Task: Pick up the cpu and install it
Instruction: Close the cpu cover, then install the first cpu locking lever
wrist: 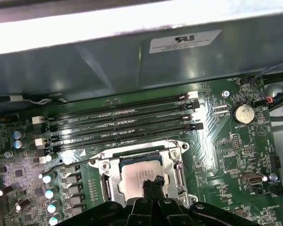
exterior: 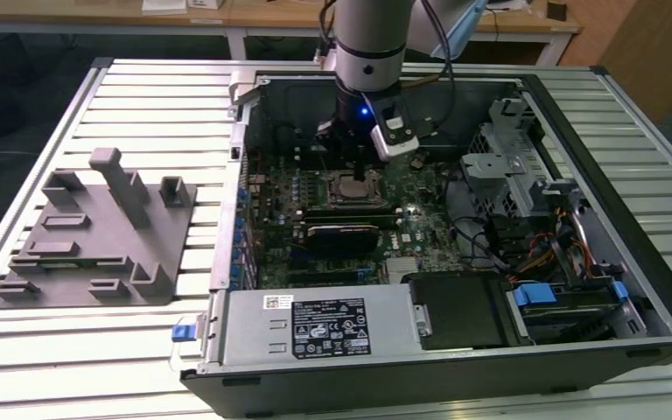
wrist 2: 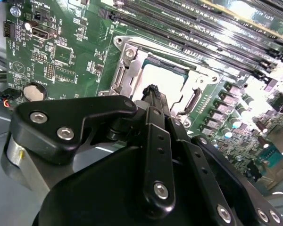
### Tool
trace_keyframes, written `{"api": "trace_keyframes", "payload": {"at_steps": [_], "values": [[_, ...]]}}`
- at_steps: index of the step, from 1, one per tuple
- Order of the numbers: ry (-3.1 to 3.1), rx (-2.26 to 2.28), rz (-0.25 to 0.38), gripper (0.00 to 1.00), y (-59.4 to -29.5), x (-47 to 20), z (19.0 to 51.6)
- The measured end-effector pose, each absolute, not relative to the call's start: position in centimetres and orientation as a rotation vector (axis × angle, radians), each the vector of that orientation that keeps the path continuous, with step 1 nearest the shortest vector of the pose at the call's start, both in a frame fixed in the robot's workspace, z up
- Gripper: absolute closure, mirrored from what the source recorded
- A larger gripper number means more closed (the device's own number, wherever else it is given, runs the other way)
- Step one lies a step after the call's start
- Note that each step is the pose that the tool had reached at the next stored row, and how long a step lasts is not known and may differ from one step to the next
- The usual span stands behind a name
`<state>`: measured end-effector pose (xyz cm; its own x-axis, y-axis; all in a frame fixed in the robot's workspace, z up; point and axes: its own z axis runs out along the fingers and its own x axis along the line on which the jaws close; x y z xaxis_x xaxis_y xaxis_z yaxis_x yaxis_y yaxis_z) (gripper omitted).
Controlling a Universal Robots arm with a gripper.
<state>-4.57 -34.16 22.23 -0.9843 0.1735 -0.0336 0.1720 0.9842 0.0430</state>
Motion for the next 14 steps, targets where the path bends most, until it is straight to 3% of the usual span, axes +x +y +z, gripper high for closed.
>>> {"api": "trace_keyframes", "payload": {"at_steps": [14], "values": [[3.094, 0.252, 0.062, 0.89, -34.33, -4.93, 22.21]]}}
